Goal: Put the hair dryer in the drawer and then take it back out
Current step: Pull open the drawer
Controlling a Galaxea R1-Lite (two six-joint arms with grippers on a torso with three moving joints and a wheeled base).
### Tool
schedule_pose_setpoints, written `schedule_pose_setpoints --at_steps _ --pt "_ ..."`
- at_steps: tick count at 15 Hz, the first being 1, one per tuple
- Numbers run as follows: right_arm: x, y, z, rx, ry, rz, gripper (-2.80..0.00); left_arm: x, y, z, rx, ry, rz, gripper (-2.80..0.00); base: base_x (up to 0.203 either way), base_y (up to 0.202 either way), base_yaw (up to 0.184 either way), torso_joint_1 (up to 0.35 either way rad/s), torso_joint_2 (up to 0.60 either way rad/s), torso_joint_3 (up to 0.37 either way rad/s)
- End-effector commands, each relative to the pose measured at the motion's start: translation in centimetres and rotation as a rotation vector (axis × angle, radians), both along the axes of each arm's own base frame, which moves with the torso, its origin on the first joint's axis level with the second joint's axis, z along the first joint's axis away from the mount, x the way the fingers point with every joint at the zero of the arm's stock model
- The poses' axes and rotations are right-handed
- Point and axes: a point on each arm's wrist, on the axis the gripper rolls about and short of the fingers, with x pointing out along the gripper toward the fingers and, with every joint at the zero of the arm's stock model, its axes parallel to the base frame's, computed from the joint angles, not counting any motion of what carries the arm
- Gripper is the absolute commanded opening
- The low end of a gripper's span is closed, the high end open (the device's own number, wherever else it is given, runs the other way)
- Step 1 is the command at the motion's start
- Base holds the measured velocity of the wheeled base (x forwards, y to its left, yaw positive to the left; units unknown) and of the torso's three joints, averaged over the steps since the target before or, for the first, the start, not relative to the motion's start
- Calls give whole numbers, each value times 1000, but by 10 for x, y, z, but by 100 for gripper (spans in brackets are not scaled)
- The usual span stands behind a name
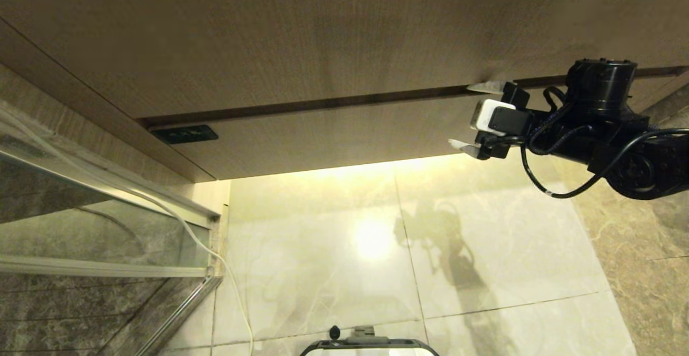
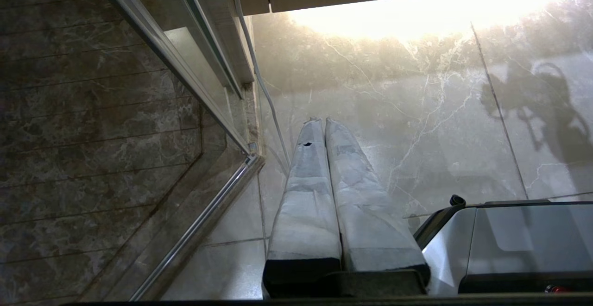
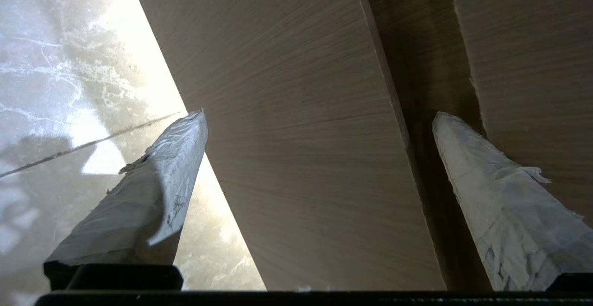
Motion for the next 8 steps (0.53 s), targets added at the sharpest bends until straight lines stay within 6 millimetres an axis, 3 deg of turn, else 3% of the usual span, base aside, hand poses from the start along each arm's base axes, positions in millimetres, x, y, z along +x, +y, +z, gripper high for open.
schedule_pose_setpoints --at_steps 1,8 --pt "9 1 -3 -5 -6 0 0 0 0 0 0 0 -1 -280 0 0 0 0 0 0" --pt "22 -1 -11 -10 15 -13 0 0 0 0 0 0 0 -280 0 0 0 0 0 0"
